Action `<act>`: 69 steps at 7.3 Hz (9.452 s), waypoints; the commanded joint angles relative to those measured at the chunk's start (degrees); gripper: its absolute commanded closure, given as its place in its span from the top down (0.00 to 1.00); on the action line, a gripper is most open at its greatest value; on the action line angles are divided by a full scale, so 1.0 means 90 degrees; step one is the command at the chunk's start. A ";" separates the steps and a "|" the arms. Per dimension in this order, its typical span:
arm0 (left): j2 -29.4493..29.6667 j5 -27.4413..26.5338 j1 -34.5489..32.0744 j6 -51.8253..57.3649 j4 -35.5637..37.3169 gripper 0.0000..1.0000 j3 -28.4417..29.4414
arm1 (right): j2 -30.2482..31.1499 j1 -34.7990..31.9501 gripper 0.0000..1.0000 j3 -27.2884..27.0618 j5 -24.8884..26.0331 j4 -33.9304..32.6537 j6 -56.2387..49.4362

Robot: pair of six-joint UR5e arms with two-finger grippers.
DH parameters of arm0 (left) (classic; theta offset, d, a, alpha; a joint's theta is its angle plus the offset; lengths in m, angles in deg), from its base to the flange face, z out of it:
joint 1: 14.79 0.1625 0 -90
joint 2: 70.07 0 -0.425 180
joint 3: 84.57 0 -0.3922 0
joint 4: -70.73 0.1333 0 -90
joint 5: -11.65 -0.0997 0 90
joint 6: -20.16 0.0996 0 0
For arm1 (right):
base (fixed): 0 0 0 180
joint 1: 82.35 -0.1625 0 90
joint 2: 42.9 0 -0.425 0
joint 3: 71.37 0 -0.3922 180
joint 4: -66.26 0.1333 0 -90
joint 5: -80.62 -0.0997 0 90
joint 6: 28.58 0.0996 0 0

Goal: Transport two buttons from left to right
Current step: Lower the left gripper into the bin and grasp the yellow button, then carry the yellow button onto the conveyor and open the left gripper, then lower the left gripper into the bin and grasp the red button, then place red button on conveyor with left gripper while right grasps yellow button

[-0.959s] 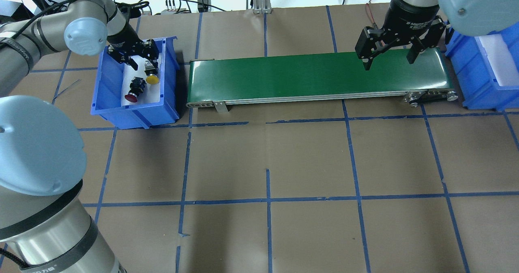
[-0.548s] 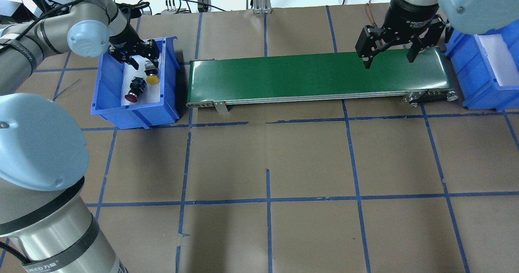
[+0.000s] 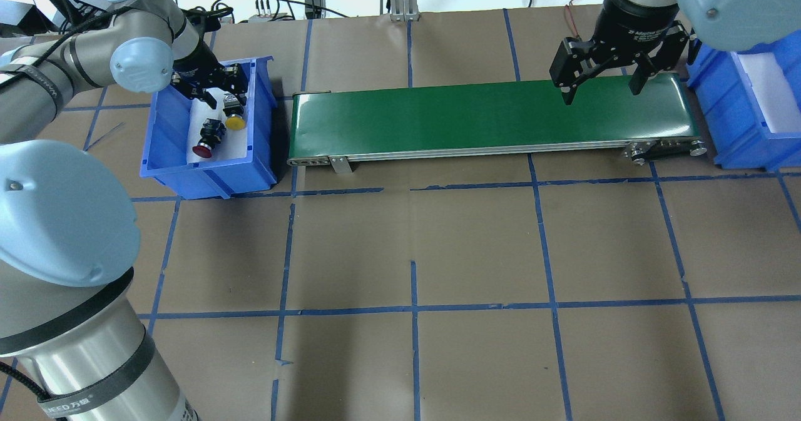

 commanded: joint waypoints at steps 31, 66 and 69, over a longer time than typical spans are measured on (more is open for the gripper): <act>-0.1422 0.0473 -0.0985 -0.2032 -0.0466 1.00 -0.0038 | 0.0739 0.0174 1.00 -0.0264 -0.0076 -0.0408 -0.0276; -0.0572 -0.0542 0.0101 0.1302 -0.0232 0.43 -0.0781 | -0.2206 -0.0811 1.00 0.0815 -0.0477 -0.2098 0.0164; -0.1214 -0.0533 0.0101 0.1273 -0.0688 0.43 -0.0771 | -0.2686 -0.1115 1.00 0.1140 -0.0506 -0.2185 0.0417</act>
